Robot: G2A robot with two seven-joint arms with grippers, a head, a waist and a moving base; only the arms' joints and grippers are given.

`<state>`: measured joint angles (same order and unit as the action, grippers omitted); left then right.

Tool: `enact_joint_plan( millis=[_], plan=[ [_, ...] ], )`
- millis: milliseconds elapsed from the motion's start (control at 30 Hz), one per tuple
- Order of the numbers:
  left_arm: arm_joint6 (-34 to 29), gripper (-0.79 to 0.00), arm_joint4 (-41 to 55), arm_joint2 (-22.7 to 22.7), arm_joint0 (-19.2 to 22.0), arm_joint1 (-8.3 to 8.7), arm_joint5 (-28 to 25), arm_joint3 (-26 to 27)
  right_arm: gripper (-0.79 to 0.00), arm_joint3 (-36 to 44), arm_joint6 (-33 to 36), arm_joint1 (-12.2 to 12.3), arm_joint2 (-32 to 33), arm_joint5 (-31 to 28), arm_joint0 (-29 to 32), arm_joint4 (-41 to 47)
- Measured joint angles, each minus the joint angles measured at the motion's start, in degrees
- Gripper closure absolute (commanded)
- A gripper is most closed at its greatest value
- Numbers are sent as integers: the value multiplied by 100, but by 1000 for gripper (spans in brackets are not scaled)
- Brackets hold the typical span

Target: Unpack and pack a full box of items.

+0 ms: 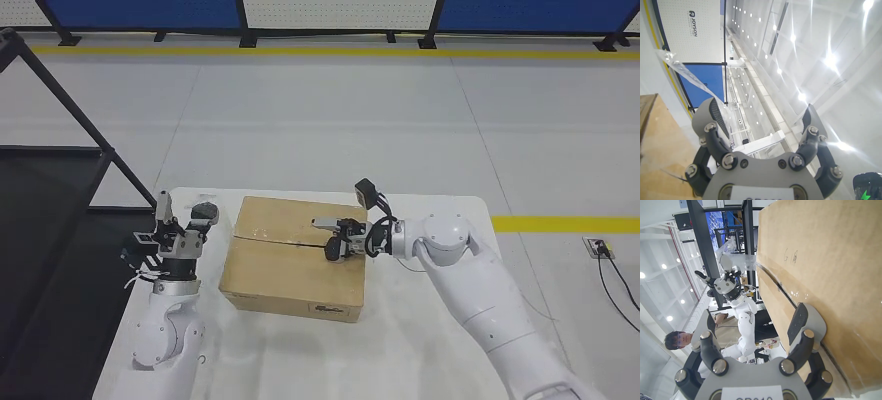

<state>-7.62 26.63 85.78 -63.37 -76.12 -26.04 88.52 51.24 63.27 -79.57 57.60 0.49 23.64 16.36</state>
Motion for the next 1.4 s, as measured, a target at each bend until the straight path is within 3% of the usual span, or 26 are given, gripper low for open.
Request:
enact_joint_plan(
  millis=[367, 733, 867, 1000, 1167, 1400],
  plan=[
    [-166, -785, -675, -466, -214, -46, 69, 310, -785, -85, 23, 8, 7, -74, -1, 45],
    [-179, -785, -1143, -846, -197, -96, 245, 224, -785, -206, 79, 30, 56, -151, -75, 58],
    [-147, -785, -931, -578, -368, -71, 255, 263, -785, -280, 107, 31, 57, -186, -112, 72],
    [-220, -785, -453, 91, -744, 8, 337, 576, -785, -340, 141, 29, 45, -198, -156, 71],
    [-734, -785, 263, 1075, -1214, 142, 1211, 881, -785, -439, 185, 10, 7, -214, -254, 92],
    [-1686, -785, 676, 1731, -1152, 329, 3489, 399, -785, -520, 201, -49, -123, -224, -377, 102]
  ],
)
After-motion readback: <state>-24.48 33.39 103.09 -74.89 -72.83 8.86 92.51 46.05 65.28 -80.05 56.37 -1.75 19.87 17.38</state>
